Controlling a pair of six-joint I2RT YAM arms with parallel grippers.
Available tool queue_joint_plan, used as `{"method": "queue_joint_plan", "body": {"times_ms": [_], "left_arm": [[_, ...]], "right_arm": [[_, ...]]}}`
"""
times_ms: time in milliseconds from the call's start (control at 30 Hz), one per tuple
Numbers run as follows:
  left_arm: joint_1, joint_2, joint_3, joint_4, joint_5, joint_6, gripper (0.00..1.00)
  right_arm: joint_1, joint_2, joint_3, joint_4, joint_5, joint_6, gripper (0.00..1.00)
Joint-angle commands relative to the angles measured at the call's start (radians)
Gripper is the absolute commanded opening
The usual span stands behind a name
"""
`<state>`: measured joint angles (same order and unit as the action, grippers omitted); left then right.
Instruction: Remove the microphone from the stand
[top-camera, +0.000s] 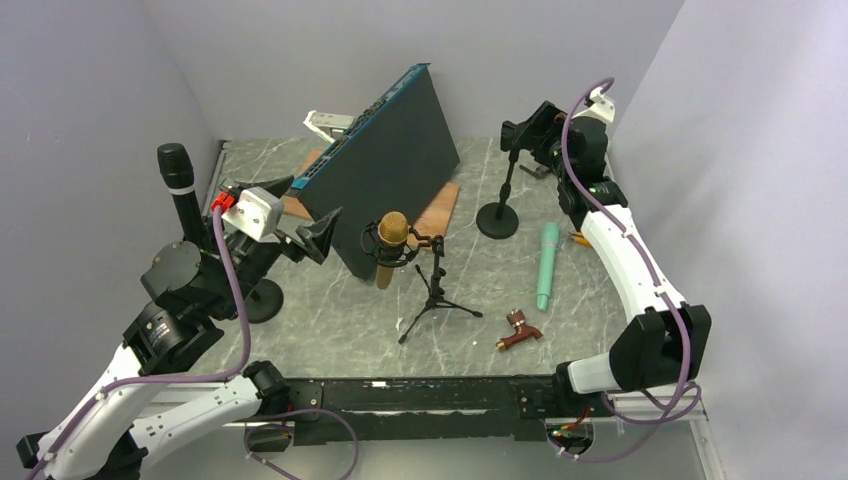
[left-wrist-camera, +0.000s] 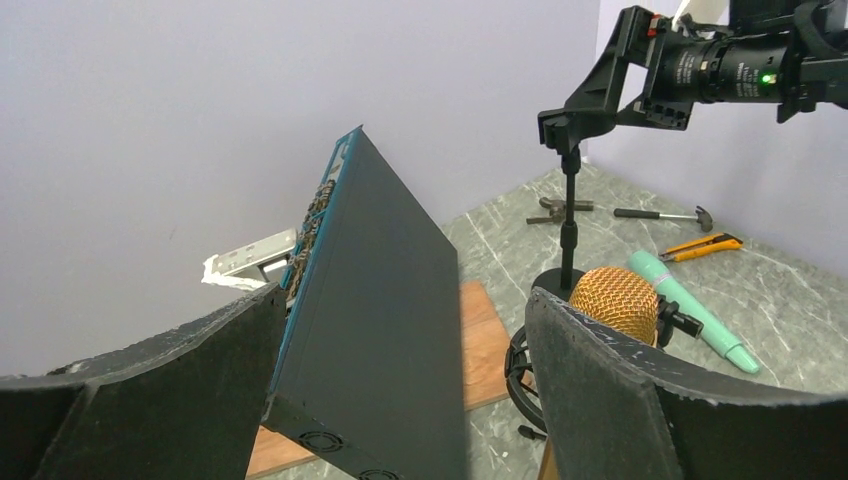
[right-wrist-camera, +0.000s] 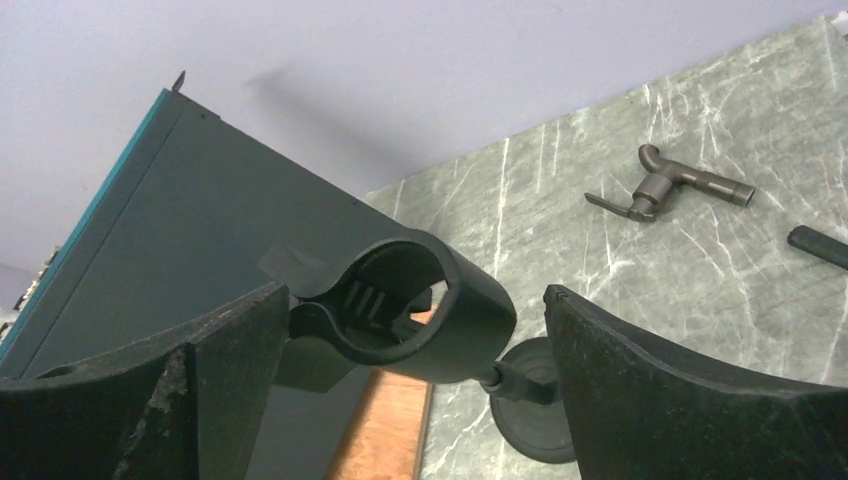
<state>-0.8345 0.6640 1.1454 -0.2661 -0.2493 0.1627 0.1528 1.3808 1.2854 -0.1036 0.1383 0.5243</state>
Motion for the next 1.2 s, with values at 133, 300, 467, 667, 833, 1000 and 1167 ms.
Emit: {"method": "queue_joint_plan", "body": {"times_ms": [133, 300, 467, 667, 833, 1000, 1167], "left_arm": [[0.004, -0.007, -0.002, 0.039, 0.037, -0.002, 0.92], [0.004, -0.008, -0.003, 0.039, 0.039, 0.002, 0.92], [0.003, -0.008, -0.004, 0.039, 0.054, -0.001, 0.92], [0.004, 0.003, -0.004, 0.037, 0.065, -0.004, 0.91], [0.004, 0.018, -0.006, 0.036, 0.078, -0.008, 0.9], [0.004, 0.033, -0.007, 0.035, 0.095, -0.015, 0.9], [0.004, 0.044, -0.002, 0.031, 0.114, -0.023, 0.91]], "right_arm": [[-0.003, 0.045, -0.007, 0.072, 0.007, -0.01, 0.87], [0.0, 0.036, -0.061, 0.061, 0.024, -0.033, 0.75], [-0.001, 0.011, -0.238, 0.154, 0.016, -0.049, 0.75], [-0.001, 0.056, -0.309, 0.171, -0.012, -0.075, 0.81], [-0.001, 0.016, -0.256, 0.113, 0.017, -0.132, 0.88], [-0.001, -0.056, -0.119, -0.035, -0.026, -0.192, 1.0], [0.001, -0.173, -0.09, -0.096, 0.0, -0.123, 1.0]]}}
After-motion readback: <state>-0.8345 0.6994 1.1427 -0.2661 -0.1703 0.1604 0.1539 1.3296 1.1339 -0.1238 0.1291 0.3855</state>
